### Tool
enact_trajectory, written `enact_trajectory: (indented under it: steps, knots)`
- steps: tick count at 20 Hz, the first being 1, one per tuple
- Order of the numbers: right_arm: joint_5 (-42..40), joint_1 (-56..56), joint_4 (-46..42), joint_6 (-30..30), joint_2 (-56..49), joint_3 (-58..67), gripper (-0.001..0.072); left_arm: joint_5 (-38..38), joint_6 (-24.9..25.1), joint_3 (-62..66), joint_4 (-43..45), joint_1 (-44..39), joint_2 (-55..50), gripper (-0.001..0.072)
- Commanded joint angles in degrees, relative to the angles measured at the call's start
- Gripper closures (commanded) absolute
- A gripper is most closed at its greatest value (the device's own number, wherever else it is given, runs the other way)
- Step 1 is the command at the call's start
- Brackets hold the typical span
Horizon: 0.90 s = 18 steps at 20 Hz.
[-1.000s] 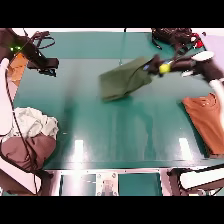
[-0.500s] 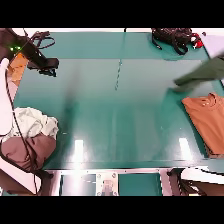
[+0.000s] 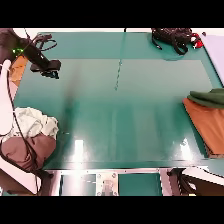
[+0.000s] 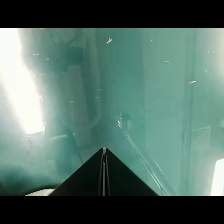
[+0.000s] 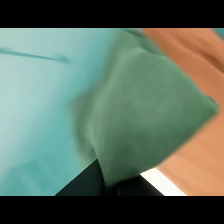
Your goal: Fold the shirts.
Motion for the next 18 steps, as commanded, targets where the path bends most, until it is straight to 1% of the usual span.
enact_trajectory:
  steps: [1, 3, 5, 6, 7, 8, 10, 11, 12, 14, 15, 16, 18]
  knots:
    - [4.0, -1.1, -16.0, 5.6, 3.3, -6.4, 0.0699, 0.0, 0.0, -0.3, -0.6, 0.0, 0.0, 0.0682]
    - [3.8, -1.1, -24.2, 8.5, 4.9, -14.1, 0.0698, -0.1, 0.5, -0.3, -2.0, 0.0, 0.0, 0.0682]
    - [3.2, -1.3, -30.3, 10.1, 5.0, -22.2, 0.0696, -0.2, 0.4, -0.3, -3.1, 0.0, 0.0, 0.0682]
    - [2.5, -1.8, -32.2, 11.4, 4.9, -26.2, 0.0550, -0.2, 0.4, -0.3, -3.7, 0.0, 0.0, 0.0682]
    - [2.0, -2.4, -32.3, 11.6, 4.6, -29.1, 0.0242, -0.2, 0.5, -0.3, -4.5, 0.0, 0.0, 0.0683]
    - [2.1, -3.1, -32.3, 11.6, 4.1, -30.6, 0.0118, 0.0, 0.5, -0.3, -5.1, 0.0, 0.0, 0.0682]
    - [2.3, -2.9, -30.3, 12.8, 2.8, -28.4, 0.0118, 0.2, 2.0, -0.3, -6.8, 0.0, 0.0, 0.0683]
    - [1.9, -1.8, -27.3, 12.8, 2.3, -26.0, 0.0120, 0.2, 2.0, -0.1, -8.0, 0.0, 0.0, 0.0683]
    - [0.7, 0.4, -23.5, 12.6, 1.9, -23.1, 0.0175, 0.5, 2.0, 0.0, -9.2, 0.0, 0.3, 0.0683]
    - [-3.8, 7.0, -16.3, 8.9, 1.9, -18.1, 0.0651, 1.7, 1.9, -0.1, -11.9, 0.0, 1.9, 0.0683]
    - [-5.9, 10.8, -13.7, 7.8, 1.9, -16.3, 0.0664, 2.4, 1.9, -0.1, -12.9, 0.0, 3.1, 0.0683]
    - [-8.0, 15.4, -10.9, 6.9, 1.9, -15.0, 0.0697, 2.7, 1.8, -0.2, -12.8, 0.0, 4.6, 0.0684]
    - [-10.9, 24.8, -6.9, 4.6, 1.9, -14.8, 0.0698, 1.5, 0.8, -2.0, -12.8, 0.0, 7.6, 0.0684]
